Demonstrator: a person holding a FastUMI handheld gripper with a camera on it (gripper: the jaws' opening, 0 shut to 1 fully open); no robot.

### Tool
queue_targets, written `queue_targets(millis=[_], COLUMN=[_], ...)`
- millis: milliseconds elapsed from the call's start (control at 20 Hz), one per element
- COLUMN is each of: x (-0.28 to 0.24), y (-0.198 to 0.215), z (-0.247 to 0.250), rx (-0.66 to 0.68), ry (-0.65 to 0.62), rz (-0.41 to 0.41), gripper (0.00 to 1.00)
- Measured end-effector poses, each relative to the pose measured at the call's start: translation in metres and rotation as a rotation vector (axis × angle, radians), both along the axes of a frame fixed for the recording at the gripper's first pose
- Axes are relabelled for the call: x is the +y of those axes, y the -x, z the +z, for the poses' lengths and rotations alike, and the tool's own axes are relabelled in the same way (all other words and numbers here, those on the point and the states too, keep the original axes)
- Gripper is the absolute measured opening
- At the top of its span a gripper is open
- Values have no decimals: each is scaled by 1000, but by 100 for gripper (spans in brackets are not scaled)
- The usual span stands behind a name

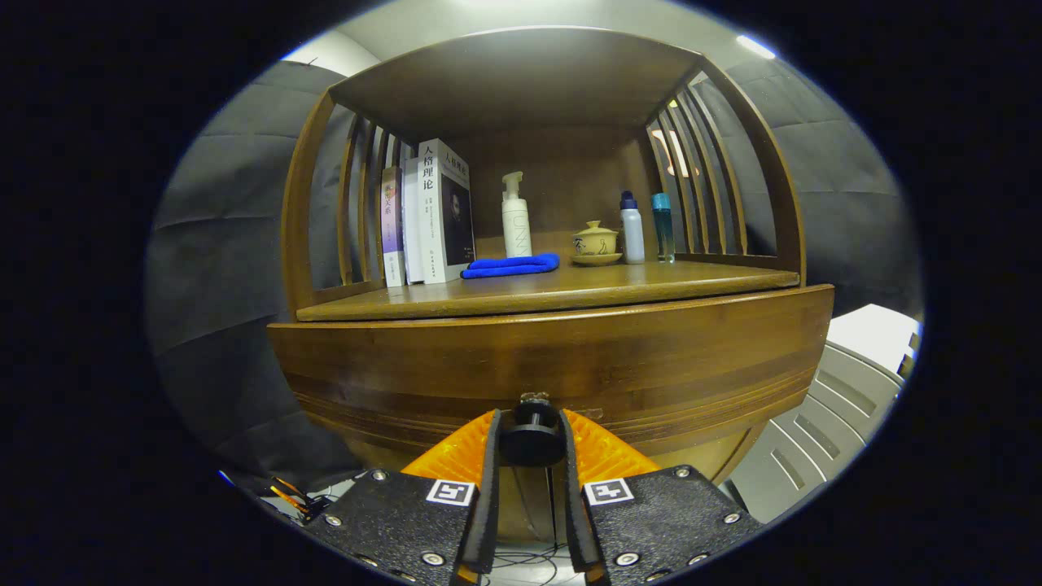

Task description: Pull open the drawer, take out the items inside it, and place them on the countertop above the cabinet.

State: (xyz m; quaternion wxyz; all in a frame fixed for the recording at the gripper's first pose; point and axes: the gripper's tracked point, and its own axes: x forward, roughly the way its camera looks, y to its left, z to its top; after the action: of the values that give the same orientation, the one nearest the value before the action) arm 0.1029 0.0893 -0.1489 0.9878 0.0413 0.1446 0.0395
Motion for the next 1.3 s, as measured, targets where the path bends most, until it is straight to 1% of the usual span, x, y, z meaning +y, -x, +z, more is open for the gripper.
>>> queue_targets(millis=[700, 1000, 1150, 1250, 1300], x=[-1, -1, 0, -1, -2], y=[68, 75, 75, 79, 81], z=[4, 5, 6, 5, 6], rx=[36, 21, 25, 32, 21], ry=[-18, -18, -13, -22, -6], rz=[24, 31, 56, 50, 51], gripper=[35, 35, 35, 35, 35])
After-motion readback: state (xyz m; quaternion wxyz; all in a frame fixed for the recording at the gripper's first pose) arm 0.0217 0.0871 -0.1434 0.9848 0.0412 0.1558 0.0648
